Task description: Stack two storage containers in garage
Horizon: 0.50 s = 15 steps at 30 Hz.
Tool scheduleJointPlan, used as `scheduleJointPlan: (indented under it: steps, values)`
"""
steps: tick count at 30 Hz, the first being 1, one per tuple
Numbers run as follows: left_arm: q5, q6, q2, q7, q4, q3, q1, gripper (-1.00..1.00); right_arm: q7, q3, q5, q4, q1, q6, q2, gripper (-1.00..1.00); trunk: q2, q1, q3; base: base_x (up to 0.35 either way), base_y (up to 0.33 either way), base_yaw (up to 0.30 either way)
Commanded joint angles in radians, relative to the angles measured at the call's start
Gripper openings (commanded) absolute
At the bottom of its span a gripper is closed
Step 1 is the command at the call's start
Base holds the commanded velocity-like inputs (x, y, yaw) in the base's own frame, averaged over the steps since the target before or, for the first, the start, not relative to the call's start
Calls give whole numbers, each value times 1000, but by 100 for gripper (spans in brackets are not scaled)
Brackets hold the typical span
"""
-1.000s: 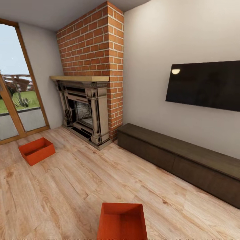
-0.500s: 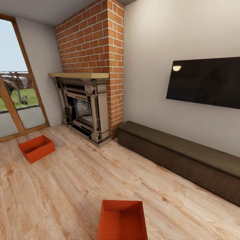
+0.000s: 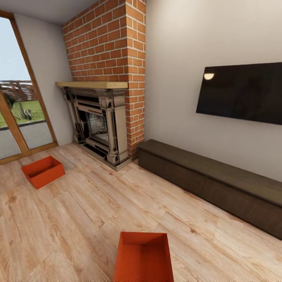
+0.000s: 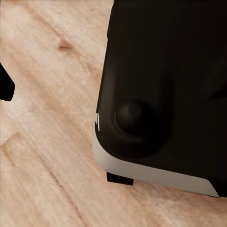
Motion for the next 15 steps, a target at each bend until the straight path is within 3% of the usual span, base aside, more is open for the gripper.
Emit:
scheduleJointPlan:
  steps: [1, 15]
  values:
    - [6, -1, 0, -3, -2, 0, 1, 100, 0, 8, -8, 3, -1, -6, 1, 100, 0, 0, -2, 0, 0, 0]
    - [6, -1, 0, -3, -2, 0, 1, 100, 0, 10, -8, 3, -1, -10, -4, 100, 0, 0, -25, 0, 0, -47]
